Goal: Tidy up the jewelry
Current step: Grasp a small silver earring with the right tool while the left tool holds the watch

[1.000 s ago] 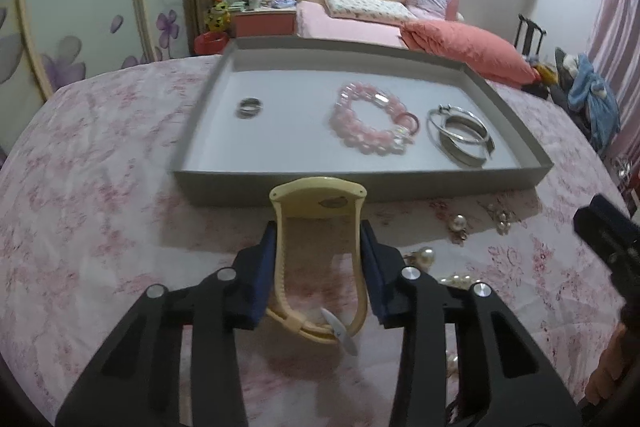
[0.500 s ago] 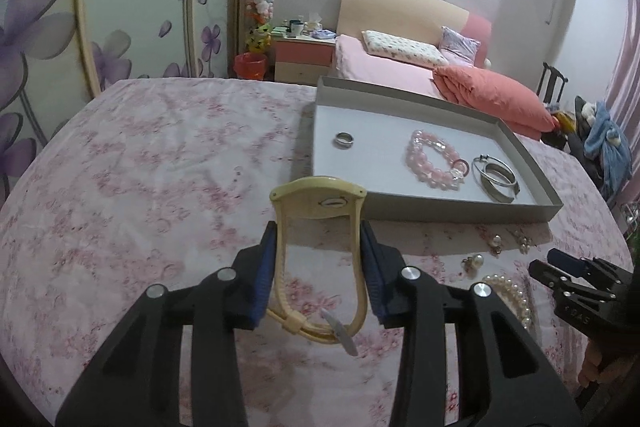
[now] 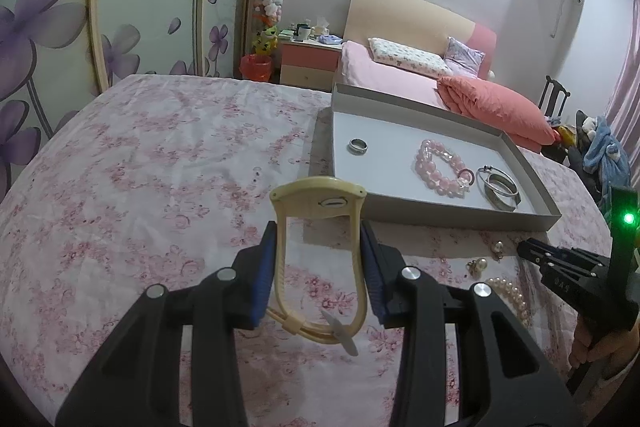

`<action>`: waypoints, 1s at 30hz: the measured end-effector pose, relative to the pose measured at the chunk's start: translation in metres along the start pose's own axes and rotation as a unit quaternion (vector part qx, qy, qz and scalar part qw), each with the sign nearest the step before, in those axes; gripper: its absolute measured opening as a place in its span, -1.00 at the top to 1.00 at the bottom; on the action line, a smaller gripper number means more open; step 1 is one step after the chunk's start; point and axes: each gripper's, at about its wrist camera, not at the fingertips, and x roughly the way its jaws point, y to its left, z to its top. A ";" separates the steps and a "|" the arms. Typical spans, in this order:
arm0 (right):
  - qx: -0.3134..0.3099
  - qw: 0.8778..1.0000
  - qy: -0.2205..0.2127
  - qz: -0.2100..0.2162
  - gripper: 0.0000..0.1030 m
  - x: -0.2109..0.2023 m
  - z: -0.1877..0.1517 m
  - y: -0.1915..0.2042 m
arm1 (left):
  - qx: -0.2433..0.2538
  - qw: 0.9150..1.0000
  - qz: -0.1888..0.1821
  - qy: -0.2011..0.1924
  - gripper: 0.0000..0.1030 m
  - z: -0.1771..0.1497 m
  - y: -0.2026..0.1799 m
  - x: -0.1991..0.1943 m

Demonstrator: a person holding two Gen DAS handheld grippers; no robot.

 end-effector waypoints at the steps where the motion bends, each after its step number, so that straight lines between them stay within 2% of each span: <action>1: 0.001 1.000 0.000 -0.001 0.76 -0.001 -0.001 0.000 | 0.000 1.000 0.000 -0.001 0.24 0.000 0.000 -0.001; 10: 0.059 0.998 -0.006 0.030 0.77 -0.025 -0.027 -0.016 | -0.006 1.000 -0.003 -0.008 0.24 -0.007 0.001 -0.015; 12: 0.070 0.997 -0.021 0.039 0.87 -0.035 -0.032 -0.018 | -0.007 1.000 -0.006 -0.011 0.24 -0.010 0.001 -0.020; 25: 0.084 0.987 -0.112 0.079 0.87 -0.091 -0.030 -0.014 | -0.011 0.999 -0.016 -0.037 0.24 -0.019 -0.007 -0.053; 30: 0.079 0.982 -0.154 0.079 0.87 -0.113 -0.028 -0.012 | -0.011 0.998 -0.019 -0.056 0.24 -0.019 -0.012 -0.066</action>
